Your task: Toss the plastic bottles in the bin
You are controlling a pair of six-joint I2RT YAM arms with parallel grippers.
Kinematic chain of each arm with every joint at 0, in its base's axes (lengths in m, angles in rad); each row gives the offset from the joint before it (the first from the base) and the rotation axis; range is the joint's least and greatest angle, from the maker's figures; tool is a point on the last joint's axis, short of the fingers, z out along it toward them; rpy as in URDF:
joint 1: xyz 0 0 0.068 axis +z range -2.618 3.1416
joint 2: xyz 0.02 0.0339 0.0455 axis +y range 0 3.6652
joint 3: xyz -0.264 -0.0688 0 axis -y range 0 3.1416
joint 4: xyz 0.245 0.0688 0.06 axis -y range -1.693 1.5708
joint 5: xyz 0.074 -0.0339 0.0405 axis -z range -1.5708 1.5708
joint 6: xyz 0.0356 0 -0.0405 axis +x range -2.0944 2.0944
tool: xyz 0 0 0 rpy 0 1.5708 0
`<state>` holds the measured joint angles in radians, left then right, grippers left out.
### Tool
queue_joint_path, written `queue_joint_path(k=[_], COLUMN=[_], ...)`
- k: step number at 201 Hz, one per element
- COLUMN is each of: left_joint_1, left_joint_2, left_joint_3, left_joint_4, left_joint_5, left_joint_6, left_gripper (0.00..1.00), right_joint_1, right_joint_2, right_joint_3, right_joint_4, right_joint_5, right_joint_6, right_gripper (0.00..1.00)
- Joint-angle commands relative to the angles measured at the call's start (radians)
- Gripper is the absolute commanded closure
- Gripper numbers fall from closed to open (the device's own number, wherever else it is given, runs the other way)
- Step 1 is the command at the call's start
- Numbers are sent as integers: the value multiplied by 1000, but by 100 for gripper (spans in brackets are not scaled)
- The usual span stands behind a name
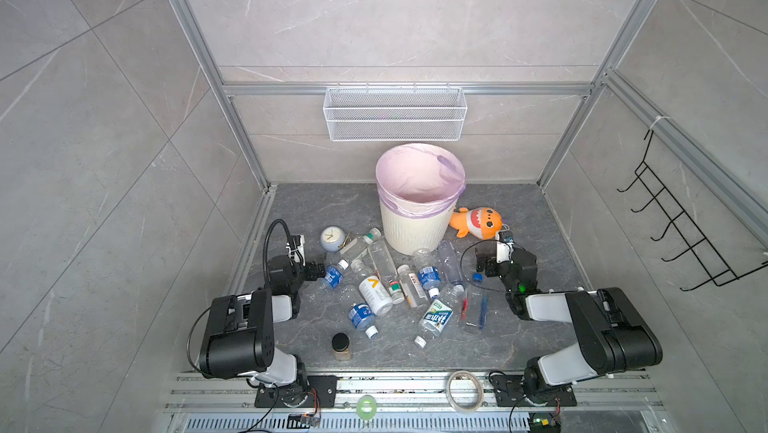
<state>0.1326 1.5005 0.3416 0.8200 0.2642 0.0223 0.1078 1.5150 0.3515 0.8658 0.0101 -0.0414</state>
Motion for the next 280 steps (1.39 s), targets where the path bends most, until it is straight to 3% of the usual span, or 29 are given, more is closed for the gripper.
queue_joint_path(k=[1, 103, 145, 183, 205, 227, 245, 264, 280], left_joint_1=[-2, 7, -4, -113, -153, -179, -211, -235, -259], left_joint_2=[0, -1, -109, -327, -486, -593, -647, -669, -683], left_joint_3=[4, 1, -3, -55, -32, 18, 34, 47, 70], left_joint_4=[55, 61, -17, -94, -237, -419, -473, -491, -544], left_joint_5=[1, 12, -105, -290, -416, -478, -464, -383, -337], left_joint_6=[7, 3, -27, 15, -98, -245, -311, -363, -393], left_gripper=[0, 0, 0, 0, 0, 0, 0, 0, 0], right_joint_1=[-5, -9, -5, 12, 33, 38, 35, 34, 54], right_joint_2=[1, 1, -46, -162, -256, -373, -351, -226, -195], right_joint_3=[6, 16, 32, 30, 39, 134, 332, 585, 645], right_joint_4=[12, -6, -72, -159, -235, -513, -893, -1246, -1342], right_joint_5=[-12, 17, 54, 226, 340, 432, 504, 474, 441], right_joint_6=[9, 22, 29, 72, 94, 275, 498, 553, 550], right_gripper=[1, 1, 0, 1, 1, 1, 1, 1, 1])
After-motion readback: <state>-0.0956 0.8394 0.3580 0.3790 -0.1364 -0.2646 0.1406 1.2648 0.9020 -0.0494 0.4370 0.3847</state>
